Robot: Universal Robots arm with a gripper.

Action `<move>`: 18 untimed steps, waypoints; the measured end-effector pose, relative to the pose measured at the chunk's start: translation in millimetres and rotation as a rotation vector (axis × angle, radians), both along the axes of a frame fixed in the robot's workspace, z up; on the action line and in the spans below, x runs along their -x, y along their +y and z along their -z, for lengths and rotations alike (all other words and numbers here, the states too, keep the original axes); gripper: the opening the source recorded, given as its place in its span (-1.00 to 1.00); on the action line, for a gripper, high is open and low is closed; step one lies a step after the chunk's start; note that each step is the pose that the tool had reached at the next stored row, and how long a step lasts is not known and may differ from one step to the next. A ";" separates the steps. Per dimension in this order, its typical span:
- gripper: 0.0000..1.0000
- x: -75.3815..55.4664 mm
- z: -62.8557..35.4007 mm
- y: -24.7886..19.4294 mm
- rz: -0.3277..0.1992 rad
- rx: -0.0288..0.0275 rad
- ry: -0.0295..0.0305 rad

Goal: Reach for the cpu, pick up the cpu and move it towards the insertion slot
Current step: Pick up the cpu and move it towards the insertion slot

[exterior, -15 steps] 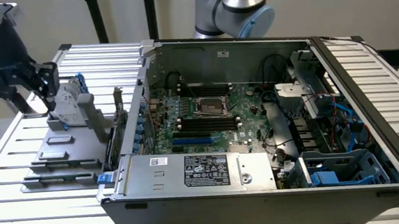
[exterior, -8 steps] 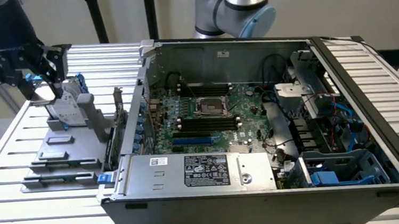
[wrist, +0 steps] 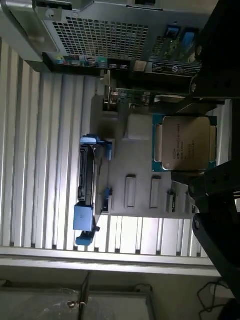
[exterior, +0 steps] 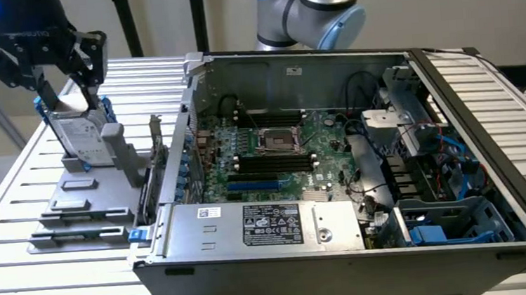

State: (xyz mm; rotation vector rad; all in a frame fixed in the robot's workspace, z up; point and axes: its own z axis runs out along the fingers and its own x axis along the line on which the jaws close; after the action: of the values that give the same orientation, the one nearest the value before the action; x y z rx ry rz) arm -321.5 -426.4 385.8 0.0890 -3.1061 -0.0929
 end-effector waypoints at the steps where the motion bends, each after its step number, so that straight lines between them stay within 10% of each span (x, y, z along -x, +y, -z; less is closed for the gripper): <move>1: 0.09 -4.9 -3.6 0.0 0.000 -0.0004 0.0011; 18: 0.09 -82.2 -33.3 0.0 0.000 -0.0039 0.0099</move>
State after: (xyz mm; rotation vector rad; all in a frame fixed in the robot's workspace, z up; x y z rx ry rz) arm -239.3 -426.4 419.0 0.0885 -3.0962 -0.0990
